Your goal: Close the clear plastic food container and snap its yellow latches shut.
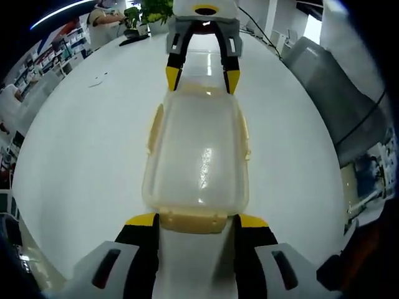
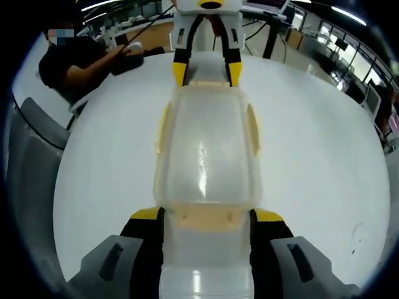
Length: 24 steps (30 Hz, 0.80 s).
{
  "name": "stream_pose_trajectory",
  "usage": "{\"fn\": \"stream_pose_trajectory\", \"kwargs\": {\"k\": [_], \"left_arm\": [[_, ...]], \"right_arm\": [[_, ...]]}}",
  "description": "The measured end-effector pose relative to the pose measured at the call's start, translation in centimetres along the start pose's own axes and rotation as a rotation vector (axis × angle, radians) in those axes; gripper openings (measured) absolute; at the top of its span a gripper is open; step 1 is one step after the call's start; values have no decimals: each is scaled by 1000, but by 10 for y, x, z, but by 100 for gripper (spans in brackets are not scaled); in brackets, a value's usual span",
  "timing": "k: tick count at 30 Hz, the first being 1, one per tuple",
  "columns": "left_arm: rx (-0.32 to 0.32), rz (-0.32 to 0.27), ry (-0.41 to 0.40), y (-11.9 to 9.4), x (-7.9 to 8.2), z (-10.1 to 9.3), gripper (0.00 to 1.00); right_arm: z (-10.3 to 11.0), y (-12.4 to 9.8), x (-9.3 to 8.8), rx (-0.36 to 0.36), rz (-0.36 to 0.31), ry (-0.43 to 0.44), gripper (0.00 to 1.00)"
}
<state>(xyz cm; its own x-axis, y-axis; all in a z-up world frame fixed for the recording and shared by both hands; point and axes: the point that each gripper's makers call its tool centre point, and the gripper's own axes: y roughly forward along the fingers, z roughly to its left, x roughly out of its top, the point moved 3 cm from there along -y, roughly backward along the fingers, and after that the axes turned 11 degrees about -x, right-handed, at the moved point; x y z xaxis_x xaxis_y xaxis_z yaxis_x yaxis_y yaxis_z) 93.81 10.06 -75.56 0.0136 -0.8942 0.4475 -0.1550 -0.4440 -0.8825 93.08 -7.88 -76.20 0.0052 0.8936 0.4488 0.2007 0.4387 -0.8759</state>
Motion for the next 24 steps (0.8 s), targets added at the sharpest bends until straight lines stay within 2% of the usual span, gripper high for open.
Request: {"fn": "stream_pose_trajectory", "kwargs": {"k": [2, 7, 24], "left_arm": [[-3, 5, 5, 0, 0, -1, 42], [-6, 5, 11, 0, 0, -1, 39], [-12, 20, 16, 0, 1, -5, 34]], "right_arm": [[0, 0, 0, 0, 2, -2, 50], [0, -3, -2, 2, 2, -13, 38], [4, -4, -3, 4, 1, -21, 37]]}}
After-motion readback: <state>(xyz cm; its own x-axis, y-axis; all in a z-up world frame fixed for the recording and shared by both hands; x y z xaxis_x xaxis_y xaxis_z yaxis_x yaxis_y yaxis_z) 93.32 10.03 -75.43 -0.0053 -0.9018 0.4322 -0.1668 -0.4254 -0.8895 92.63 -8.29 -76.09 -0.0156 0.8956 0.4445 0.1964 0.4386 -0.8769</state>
